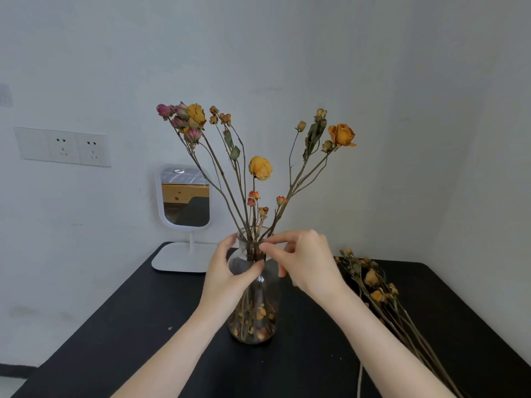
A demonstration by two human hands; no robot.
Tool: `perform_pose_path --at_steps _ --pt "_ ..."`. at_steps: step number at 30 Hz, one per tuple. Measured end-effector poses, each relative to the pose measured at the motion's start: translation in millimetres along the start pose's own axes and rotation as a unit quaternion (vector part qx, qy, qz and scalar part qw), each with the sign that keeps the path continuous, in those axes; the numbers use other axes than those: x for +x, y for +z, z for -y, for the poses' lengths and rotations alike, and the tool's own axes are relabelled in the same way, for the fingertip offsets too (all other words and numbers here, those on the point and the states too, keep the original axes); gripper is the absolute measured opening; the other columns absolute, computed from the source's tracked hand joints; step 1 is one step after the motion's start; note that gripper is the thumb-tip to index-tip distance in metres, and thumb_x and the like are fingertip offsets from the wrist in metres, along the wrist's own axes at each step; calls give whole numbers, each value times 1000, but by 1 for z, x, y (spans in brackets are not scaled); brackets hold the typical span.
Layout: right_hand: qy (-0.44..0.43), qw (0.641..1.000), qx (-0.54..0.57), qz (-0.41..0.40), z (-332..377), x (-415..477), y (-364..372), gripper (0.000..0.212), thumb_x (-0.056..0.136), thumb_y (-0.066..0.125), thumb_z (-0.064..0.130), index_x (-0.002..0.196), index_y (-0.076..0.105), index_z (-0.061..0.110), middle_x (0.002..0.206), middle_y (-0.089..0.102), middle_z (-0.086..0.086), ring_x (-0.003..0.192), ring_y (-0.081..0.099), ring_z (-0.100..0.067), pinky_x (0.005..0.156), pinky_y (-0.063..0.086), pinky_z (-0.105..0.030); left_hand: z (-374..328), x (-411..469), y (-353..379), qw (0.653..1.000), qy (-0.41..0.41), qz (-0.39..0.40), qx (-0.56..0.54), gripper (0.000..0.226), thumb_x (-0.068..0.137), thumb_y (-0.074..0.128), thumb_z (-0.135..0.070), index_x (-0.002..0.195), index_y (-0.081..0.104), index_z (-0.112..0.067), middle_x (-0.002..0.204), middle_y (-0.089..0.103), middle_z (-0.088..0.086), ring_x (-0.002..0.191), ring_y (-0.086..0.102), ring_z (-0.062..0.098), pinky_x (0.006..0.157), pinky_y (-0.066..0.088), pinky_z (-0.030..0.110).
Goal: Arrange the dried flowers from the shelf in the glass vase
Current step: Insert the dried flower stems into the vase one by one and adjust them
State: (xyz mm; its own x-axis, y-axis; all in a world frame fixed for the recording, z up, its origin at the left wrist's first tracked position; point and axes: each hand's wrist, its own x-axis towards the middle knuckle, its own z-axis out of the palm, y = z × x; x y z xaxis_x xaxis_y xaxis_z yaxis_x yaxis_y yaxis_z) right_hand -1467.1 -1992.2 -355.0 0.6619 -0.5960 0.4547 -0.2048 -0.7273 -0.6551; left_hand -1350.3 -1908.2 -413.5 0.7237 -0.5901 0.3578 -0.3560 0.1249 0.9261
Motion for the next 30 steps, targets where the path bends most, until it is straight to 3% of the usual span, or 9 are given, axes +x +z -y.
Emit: perform_pose_path --at_steps 2,4,9,12,14,17,23,26,30 --pt "24 1000 13 12 -11 -9 -14 6 84 64 38 84 67 33 42 57 7 33 49 1 41 36 -7 4 -20 1 993 35 -109 6 34 78 68 -24 104 50 -34 108 47 -23 109 42 0 92 32 17" --pt "61 998 21 13 -28 -17 -29 8 84 65 37 77 61 36 41 57 8 30 47 0 39 36 -6 8 -45 6 989 49 -137 -2 25 78 62 -19 89 47 -35 100 45 -20 102 45 3 81 34 13" --pt "195 981 6 -9 -91 -40 -73 10 86 64 33 86 69 24 48 61 3 33 45 -3 40 41 -12 12 -92 47 998 32 53 13 19 80 59 -16 78 52 -34 89 51 -12 85 50 0 71 38 8" --pt "261 965 -28 -15 -131 -57 -96 14 88 63 30 93 70 19 54 64 1 35 47 -3 43 41 -11 13 -93 81 979 20 186 80 11 83 59 -20 76 58 -27 84 54 -8 74 49 -1 68 40 9" --pt "297 953 -51 7 -152 -68 -107 14 88 63 28 97 68 19 56 65 1 38 49 -2 46 41 -14 15 -85 105 961 -4 238 144 8 86 57 -26 78 60 -24 79 56 -6 67 49 3 68 44 18" --pt "327 941 -79 25 -174 -78 -117 12 88 63 26 95 69 17 59 67 0 40 51 -4 49 43 -18 21 -73 137 936 -30 254 243 13 89 55 -33 82 61 -25 77 59 -8 76 58 11 74 51 32" --pt "343 930 -121 59 -193 -85 -125 10 88 63 29 90 66 19 58 64 4 38 48 -1 47 41 -17 25 -56 175 919 -36 229 318 13 90 55 -35 87 62 -25 86 62 -7 79 59 13 68 48 28" --pt "345 924 -141 83 -196 -86 -124 11 87 63 33 87 63 22 58 62 5 49 52 -1 56 41 -19 22 -57 187 909 -21 243 338 21 86 58 -43 74 61 -26 74 62 -8 72 61 13 65 50 28" --pt "350 916 -163 111 -197 -88 -115 19 85 64 40 84 65 21 61 64 4 63 60 -6 73 48 -28 20 -65 197 867 -8 267 421 33 76 64 -55 65 62 -24 64 59 -8 62 58 11 54 42 23"
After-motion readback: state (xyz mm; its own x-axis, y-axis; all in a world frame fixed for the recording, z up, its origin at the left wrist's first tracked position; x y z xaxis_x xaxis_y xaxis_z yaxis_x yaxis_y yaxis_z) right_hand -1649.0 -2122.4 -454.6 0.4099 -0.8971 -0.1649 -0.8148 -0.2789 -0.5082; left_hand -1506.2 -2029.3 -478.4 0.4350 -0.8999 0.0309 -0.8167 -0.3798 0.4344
